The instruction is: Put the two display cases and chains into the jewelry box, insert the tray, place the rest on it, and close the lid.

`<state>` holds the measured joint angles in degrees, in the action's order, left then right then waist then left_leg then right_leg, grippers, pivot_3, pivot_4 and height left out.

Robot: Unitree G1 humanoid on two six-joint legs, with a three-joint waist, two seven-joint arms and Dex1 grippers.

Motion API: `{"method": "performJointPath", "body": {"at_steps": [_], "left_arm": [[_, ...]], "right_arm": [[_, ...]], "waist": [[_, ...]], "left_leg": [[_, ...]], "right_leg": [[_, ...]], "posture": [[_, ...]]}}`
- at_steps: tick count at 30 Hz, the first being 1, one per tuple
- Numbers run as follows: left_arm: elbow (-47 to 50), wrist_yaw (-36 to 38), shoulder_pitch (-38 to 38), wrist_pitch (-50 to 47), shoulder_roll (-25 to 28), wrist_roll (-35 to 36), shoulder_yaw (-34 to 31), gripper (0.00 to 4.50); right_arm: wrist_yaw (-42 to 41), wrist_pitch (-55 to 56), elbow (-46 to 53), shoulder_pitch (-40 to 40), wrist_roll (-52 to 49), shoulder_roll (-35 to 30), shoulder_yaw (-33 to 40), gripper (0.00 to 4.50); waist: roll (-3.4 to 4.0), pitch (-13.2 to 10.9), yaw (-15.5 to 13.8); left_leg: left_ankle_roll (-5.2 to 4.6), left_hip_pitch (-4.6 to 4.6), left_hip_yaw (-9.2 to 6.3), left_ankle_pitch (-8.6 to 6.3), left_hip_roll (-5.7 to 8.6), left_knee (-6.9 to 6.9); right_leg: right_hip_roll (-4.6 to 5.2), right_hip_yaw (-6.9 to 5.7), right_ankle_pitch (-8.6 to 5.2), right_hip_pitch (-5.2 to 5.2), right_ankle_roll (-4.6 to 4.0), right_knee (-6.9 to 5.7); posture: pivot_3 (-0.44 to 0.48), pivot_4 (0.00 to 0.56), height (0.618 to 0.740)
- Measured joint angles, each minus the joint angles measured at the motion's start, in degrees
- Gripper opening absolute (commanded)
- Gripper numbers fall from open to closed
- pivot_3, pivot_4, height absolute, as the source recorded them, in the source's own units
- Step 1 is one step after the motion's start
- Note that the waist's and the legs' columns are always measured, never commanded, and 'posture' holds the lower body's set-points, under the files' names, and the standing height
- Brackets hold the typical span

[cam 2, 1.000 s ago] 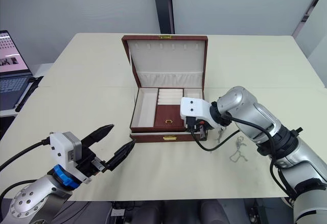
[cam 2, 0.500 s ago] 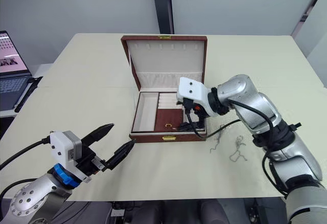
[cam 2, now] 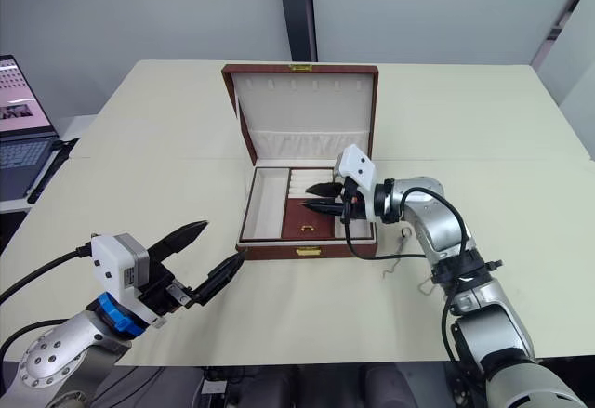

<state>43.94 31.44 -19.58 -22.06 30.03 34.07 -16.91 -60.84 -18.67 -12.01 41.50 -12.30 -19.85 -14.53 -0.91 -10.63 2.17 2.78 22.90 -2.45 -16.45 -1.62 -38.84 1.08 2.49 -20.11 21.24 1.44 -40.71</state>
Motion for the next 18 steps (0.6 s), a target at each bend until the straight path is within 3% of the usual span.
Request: {"method": "performJointPath", "body": {"at_steps": [2,12,18], "left_arm": [[0.0,0.1,0.0,0.0,0.0,0.0,0.0,4.5],[0.0,0.3,0.3,-0.4,0.4,0.3,-0.4,4.5],[-2.0,0.5,3.0,-3.0,2.7,3.1,-1.8,4.5]], "right_arm": [[0.0,0.7,-1.1,-0.2,1.0,0.0,-0.4,0.01],[-0.9,1.1,-1.6,-0.5,1.7,-0.5,-1.0,0.01],[-2.6,-4.0,2.3,-0.1,-5.0,-1.2,3.3,0.01]], "waist": [[0.0,0.0,0.1],[0.0,0.0,0.0],[0.0,0.0,-0.1]], "left_leg": [[0.0,0.0,-0.01,0.0,-0.01,0.0],[0.0,0.0,-0.01,0.0,0.0,0.0],[0.0,0.02,-0.07,0.0,0.02,0.0]], "right_leg": [[-0.01,0.01,0.0,0.0,0.0,0.0],[0.0,0.01,0.0,-0.02,0.0,0.01],[0.01,-0.01,0.0,-0.03,0.0,0.0]], "posture": [[0.0,0.15,0.74],[0.0,0.15,0.74],[0.0,0.15,0.74]]}}
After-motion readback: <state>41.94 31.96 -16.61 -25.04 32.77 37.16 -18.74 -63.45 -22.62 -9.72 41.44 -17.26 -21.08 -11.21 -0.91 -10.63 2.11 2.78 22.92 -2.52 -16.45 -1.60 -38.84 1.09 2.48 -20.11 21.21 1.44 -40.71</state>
